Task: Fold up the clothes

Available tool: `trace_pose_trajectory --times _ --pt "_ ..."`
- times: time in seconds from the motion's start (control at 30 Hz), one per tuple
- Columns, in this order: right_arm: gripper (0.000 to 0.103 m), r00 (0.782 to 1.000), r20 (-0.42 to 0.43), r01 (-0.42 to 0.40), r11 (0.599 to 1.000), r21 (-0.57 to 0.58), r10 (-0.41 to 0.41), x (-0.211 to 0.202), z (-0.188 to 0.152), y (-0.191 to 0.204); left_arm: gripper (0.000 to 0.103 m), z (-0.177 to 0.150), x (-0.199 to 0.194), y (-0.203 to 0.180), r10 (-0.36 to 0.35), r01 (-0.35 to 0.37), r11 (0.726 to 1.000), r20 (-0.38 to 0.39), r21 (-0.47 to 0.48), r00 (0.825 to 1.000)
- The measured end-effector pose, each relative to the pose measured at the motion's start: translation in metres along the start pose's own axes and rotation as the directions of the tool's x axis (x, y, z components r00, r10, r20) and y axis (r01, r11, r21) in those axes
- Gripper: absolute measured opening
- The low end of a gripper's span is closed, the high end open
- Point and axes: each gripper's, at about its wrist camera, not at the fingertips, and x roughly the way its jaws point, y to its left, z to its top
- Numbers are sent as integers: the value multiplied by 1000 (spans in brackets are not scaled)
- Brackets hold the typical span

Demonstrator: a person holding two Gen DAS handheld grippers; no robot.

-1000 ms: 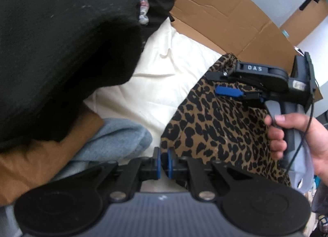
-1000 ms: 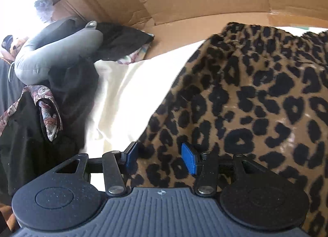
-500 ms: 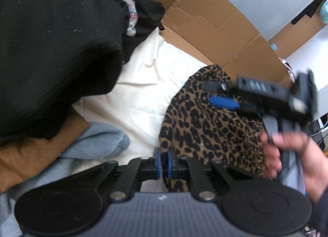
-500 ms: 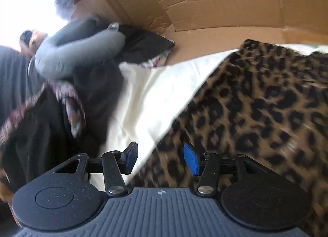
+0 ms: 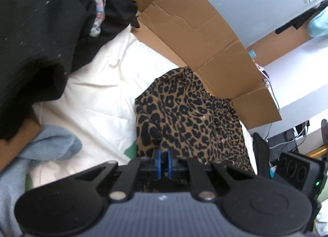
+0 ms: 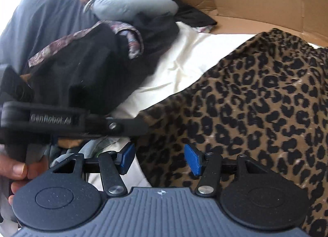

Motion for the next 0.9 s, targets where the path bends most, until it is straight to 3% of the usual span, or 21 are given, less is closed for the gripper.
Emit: trace_pose_trajectory --times 0.47,0.53,0.57,0.6,0.77,0.9 --pt "59 996 67 71 994 -82 -66 11 -2 20 7 9 3 -19 -104 104 994 -4 -27 995" --pt "35 994 81 80 991 -104 -72 12 -3 22 9 8 -1 -25 -118 118 993 5 -27 993" --pt "5 992 84 99 989 -109 -90 12 -3 21 10 8 -3 -28 -123 123 992 11 -16 992" --pt "1 992 87 104 989 -101 -95 10 -4 17 11 7 -5 -33 -129 129 992 17 -3 992" --pt "1 990 95 111 993 -47 -106 -9 -2 -2 39 4 -8 -46 -95 92 994 48 54 994" --pt "1 990 81 117 992 -53 -113 -30 2 -11 39 3 -2 -46 -61 58 997 52 54 997"
